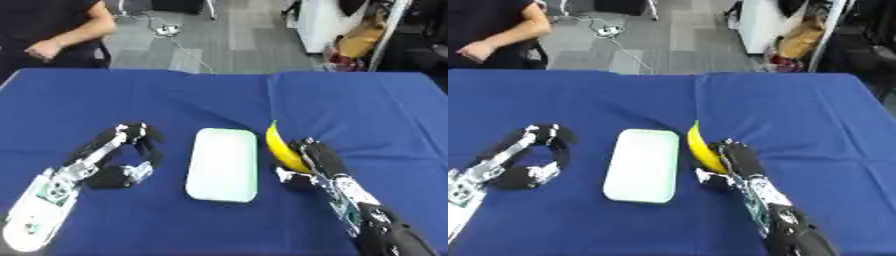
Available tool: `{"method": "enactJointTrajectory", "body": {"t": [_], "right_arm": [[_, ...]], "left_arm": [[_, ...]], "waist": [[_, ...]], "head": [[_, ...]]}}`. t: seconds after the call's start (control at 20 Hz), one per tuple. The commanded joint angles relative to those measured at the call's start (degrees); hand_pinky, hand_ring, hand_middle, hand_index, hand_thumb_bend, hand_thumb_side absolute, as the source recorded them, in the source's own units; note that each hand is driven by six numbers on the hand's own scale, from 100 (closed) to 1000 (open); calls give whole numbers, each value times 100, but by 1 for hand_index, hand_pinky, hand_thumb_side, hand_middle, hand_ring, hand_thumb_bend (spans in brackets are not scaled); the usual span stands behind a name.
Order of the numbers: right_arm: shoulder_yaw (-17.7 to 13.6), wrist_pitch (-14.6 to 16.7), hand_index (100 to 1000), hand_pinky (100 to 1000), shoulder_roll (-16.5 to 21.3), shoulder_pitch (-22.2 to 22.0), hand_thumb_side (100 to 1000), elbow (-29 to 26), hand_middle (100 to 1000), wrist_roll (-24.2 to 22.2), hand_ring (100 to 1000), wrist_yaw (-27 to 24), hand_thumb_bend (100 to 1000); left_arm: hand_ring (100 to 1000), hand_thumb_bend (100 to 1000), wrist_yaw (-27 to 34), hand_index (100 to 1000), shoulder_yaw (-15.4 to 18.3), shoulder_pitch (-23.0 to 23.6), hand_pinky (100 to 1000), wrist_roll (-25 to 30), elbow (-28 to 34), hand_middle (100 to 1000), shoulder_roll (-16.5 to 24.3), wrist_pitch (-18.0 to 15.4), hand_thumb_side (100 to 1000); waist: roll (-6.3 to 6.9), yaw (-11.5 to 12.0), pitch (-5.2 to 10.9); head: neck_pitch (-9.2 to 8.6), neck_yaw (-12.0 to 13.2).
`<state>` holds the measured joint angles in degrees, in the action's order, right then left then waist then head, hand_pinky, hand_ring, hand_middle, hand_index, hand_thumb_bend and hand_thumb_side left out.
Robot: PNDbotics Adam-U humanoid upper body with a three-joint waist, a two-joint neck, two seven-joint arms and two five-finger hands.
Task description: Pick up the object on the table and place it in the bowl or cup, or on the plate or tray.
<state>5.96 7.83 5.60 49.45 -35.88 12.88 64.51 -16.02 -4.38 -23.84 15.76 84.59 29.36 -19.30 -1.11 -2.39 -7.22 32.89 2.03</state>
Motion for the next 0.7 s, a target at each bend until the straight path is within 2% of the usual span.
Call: {"method": "enactJointTrajectory", "body": {"t": [0.05, 0.7], "right_arm": [[34, -56, 465, 100, 157, -52, 519, 25, 281, 82, 163, -135, 100], [159, 26, 469, 100, 257, -28, 528, -228, 288, -14, 167, -413, 100]], "left_arm": [[625, 100, 35, 757, 14, -107, 539, -15, 100, 703, 83, -18, 671], [625, 100, 27, 757, 9, -108, 540, -7, 89, 704, 78, -20, 670]], "waist": [[48, -23, 44], [55, -50, 40]], "head": [[-76, -17], [-125, -15]]}}
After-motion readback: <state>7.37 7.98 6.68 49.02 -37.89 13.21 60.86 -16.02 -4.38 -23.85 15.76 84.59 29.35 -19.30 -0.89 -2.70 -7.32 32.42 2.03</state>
